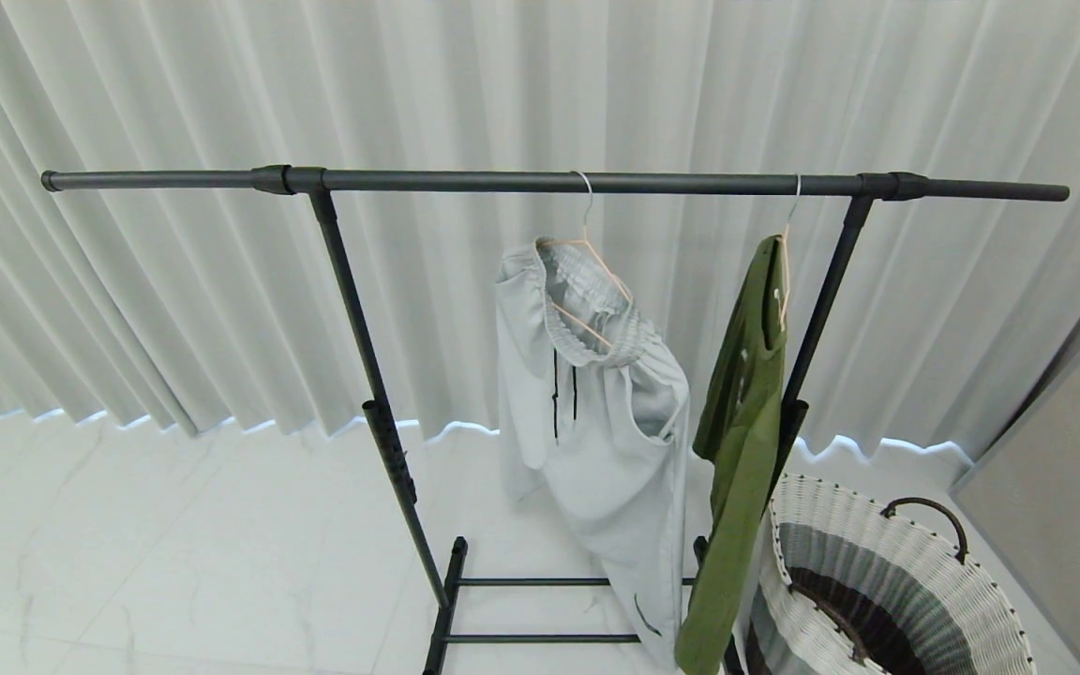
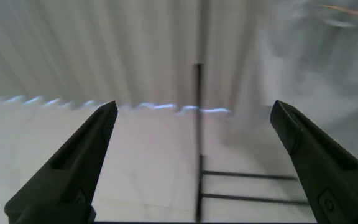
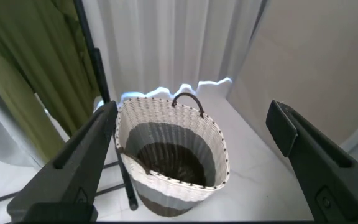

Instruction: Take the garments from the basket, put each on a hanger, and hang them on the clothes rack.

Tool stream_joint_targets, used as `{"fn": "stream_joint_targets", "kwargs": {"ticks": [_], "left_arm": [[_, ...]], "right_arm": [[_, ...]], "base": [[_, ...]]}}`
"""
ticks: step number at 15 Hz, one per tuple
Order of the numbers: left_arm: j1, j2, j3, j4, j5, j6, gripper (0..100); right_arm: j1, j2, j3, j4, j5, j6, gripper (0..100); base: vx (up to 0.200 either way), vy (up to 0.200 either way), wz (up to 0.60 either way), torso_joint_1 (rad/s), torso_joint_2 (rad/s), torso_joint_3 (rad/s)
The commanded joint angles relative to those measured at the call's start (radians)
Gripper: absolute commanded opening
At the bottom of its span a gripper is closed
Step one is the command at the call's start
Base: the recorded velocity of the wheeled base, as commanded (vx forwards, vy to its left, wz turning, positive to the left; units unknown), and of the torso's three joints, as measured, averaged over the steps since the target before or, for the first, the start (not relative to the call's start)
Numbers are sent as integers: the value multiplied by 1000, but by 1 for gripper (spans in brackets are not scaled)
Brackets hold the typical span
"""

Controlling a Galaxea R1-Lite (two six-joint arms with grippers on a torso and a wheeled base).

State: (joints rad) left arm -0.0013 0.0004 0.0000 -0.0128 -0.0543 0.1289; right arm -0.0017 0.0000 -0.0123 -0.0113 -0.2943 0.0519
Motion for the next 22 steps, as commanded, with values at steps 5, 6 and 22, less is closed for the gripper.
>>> {"fn": "stream_joint_targets", "kwargs": {"ticks": [5, 6, 22], "left_arm": [[0, 0, 0, 17, 13, -101, 100], [-2, 0, 0, 17, 13, -106, 100], [0, 0, 0, 17, 13, -106, 100]], "right_arm": [[0, 2, 6, -4, 10, 60, 100], [0, 2, 8, -6, 20, 82, 100], [5, 0, 12, 11, 247, -30, 100]], "base": [[0, 0, 0, 0, 0, 0], [0, 0, 0, 0, 0, 0], [0, 0, 0, 0, 0, 0]]}}
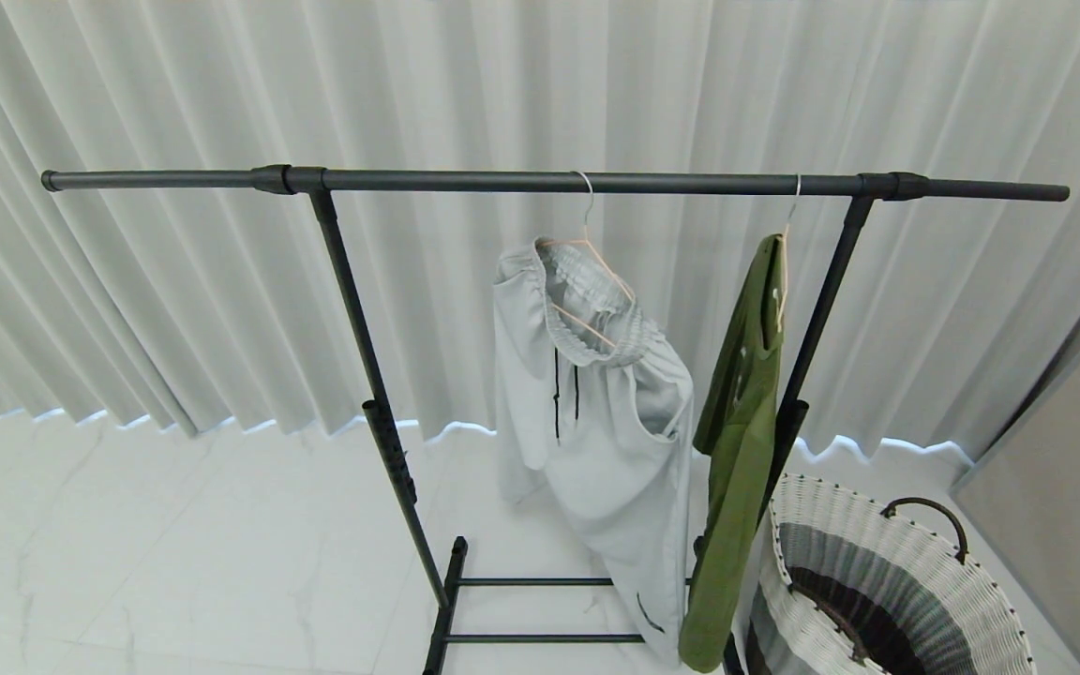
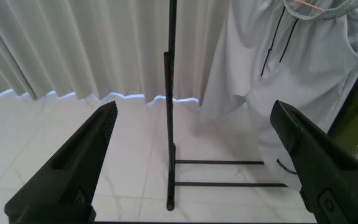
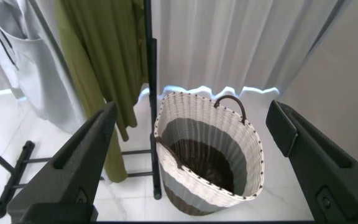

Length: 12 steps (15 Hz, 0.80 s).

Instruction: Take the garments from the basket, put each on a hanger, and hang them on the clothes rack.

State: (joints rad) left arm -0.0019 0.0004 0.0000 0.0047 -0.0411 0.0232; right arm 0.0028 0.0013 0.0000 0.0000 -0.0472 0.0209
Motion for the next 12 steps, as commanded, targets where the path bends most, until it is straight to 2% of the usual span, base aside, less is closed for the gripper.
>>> {"fn": "stream_joint_targets", "kwargs": {"ticks": [1, 12], "left_arm": [[0, 0, 0, 0, 0, 0, 100], [0, 0, 0, 0, 0, 0, 100]], "right_arm": [[0, -1, 0, 0, 0, 1, 100], [0, 0, 0, 0, 0, 1, 100]], "base": [[0, 0, 0, 0, 0, 0], [0, 0, 0, 0, 0, 0]]}}
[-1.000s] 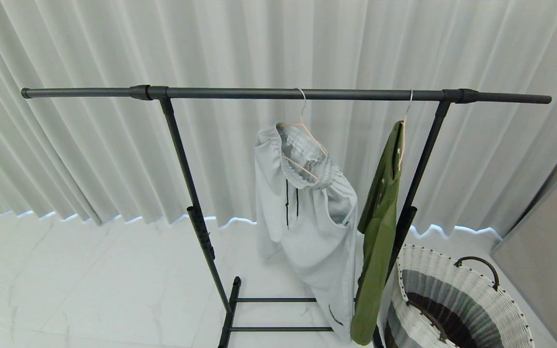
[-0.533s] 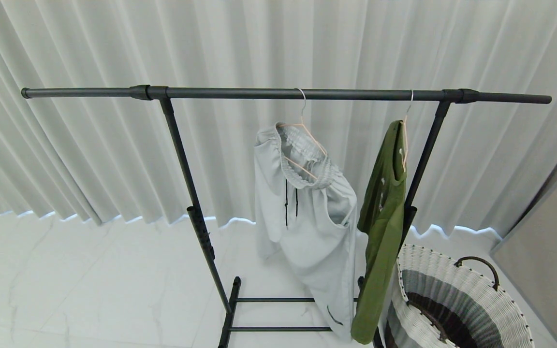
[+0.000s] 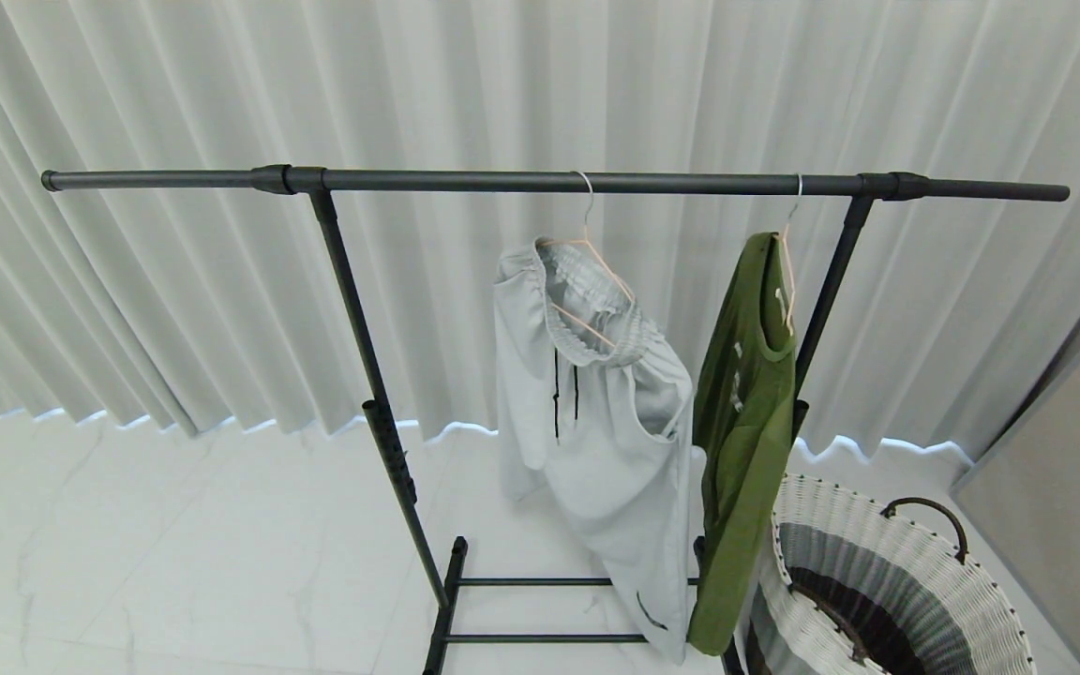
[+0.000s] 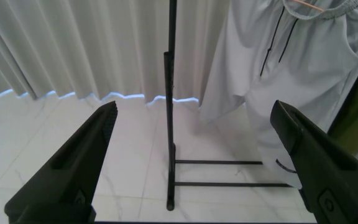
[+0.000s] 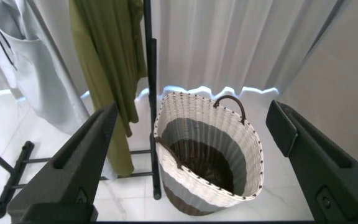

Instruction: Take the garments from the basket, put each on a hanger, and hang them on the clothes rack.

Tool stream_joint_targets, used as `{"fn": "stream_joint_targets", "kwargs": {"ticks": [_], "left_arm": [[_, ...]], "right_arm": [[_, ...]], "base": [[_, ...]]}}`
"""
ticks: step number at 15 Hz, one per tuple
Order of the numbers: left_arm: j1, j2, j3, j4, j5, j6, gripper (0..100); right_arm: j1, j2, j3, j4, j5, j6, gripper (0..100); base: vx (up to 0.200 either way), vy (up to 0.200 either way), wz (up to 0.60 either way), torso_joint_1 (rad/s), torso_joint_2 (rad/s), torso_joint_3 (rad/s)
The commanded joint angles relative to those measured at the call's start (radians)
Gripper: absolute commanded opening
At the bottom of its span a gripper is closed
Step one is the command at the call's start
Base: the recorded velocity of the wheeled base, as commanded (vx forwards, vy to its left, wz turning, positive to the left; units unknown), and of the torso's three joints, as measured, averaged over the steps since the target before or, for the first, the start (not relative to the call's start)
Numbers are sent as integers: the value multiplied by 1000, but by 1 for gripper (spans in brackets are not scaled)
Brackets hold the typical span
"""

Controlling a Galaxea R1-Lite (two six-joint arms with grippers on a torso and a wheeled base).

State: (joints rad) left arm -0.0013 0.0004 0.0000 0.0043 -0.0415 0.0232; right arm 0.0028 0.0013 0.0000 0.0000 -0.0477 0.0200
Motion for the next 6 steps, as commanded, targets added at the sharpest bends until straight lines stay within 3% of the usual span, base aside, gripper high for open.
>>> {"fn": "stream_joint_targets", "kwargs": {"ticks": [1, 6], "left_arm": [[0, 0, 0, 0, 0, 0, 100], [0, 0, 0, 0, 0, 0, 100]], "right_arm": [[0, -1, 0, 0, 0, 1, 100], [0, 0, 0, 0, 0, -2, 100]], "base": [[0, 0, 0, 0, 0, 0], [0, 0, 0, 0, 0, 0]]}}
